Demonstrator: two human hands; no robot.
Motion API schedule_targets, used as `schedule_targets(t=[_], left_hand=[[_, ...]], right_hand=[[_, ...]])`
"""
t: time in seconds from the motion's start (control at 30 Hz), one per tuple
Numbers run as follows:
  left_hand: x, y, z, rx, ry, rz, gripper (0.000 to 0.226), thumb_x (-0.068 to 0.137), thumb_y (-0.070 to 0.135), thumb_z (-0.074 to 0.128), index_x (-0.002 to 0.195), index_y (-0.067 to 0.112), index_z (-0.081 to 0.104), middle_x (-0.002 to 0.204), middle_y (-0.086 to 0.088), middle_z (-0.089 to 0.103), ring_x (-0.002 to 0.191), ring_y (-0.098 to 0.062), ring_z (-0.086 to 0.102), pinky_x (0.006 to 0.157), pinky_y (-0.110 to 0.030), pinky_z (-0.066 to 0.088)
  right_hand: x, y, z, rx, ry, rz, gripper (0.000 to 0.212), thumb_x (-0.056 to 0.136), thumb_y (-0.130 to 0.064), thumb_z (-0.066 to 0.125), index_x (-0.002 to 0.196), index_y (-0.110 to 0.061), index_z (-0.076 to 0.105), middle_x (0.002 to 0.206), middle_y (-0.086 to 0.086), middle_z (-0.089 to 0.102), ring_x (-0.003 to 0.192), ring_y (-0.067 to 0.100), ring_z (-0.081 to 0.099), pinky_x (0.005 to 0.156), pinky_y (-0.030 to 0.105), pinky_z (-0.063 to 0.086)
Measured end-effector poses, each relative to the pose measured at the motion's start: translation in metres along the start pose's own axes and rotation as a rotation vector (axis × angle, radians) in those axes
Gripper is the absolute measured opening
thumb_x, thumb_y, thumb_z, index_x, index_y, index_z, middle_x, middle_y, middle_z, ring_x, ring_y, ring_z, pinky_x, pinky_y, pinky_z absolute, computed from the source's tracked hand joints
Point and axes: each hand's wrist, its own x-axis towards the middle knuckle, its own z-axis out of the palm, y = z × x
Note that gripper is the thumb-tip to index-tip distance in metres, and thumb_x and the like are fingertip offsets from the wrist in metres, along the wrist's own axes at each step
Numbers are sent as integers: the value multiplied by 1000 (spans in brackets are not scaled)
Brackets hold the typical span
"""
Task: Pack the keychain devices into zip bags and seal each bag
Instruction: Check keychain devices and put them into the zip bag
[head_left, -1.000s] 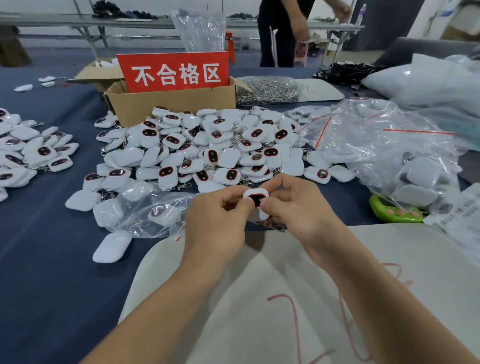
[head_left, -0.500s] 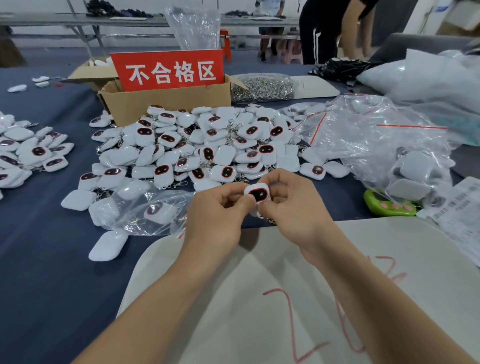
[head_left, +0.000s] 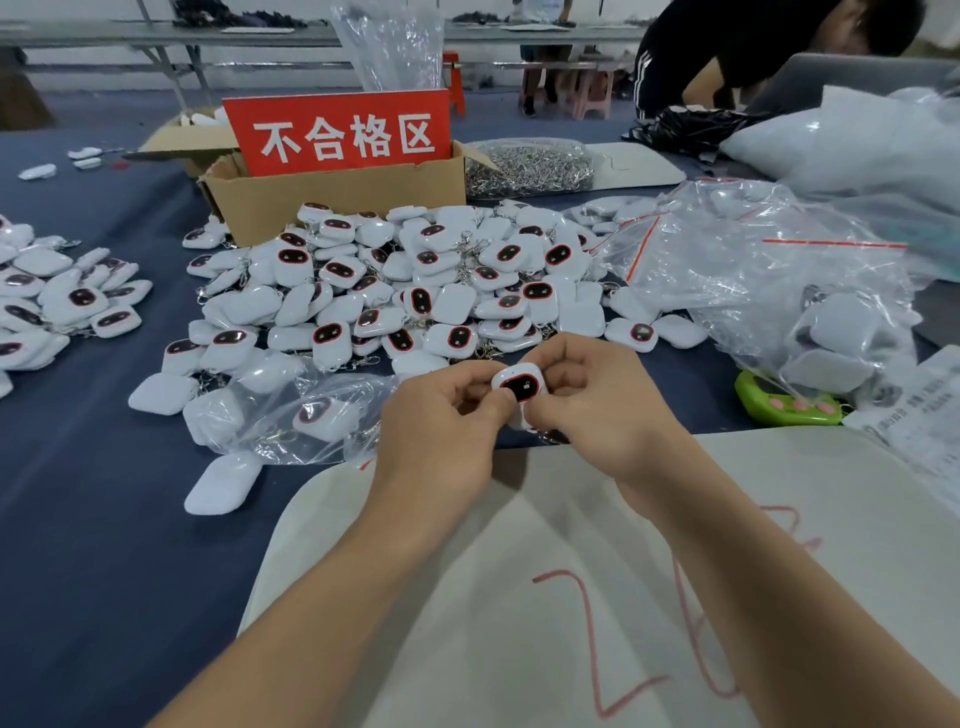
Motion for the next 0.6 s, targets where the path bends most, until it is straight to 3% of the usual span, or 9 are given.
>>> schedule_targets(t=[0.17,0.3,0.4,0.47,0.53,0.6], left_hand=[[-1,0,0,13,6,-5,29,89,24,72,85,53,74,74,17,75,74,-5,72,73,-30,54],[-2,2,-1,5,3,9,44,87,21,72,76,64,69,73,19,75,72,-3,71,68,-21,53],[-3,4,1,-16,-1,14,49,87,18,74,75,65,69,71,20,74,69,1,71,64,-12,51],[-2,4,1,-19,0,9,49,87,16,75,75,64,70,72,21,75,69,3,70,63,-7,48],[-2,4,1,-37,1,-6,41,86,20,74,78,60,72,74,19,76,73,1,71,67,-10,50],[-2,3,2,-66,1,-29,30,84,26,72,82,55,75,76,15,77,76,-5,73,74,-21,55]], right_hand=[[1,-3,-2,108,-21,40,21,86,5,66,87,-14,75,91,27,72,74,23,62,69,35,51],[1,-2,0,92,4,50,18,85,7,65,88,-9,74,89,28,71,74,24,60,69,38,46],[3,0,1,60,33,49,19,86,7,64,88,-9,73,74,14,68,69,19,56,67,36,43],[3,0,0,57,18,53,17,87,7,63,90,-8,73,77,19,69,70,19,56,66,36,43],[2,-2,-2,84,-8,55,16,89,6,61,94,-6,72,90,28,70,73,21,58,65,32,45],[1,-3,-3,95,-18,51,16,90,4,61,95,-6,72,94,29,70,74,21,58,63,28,45]])
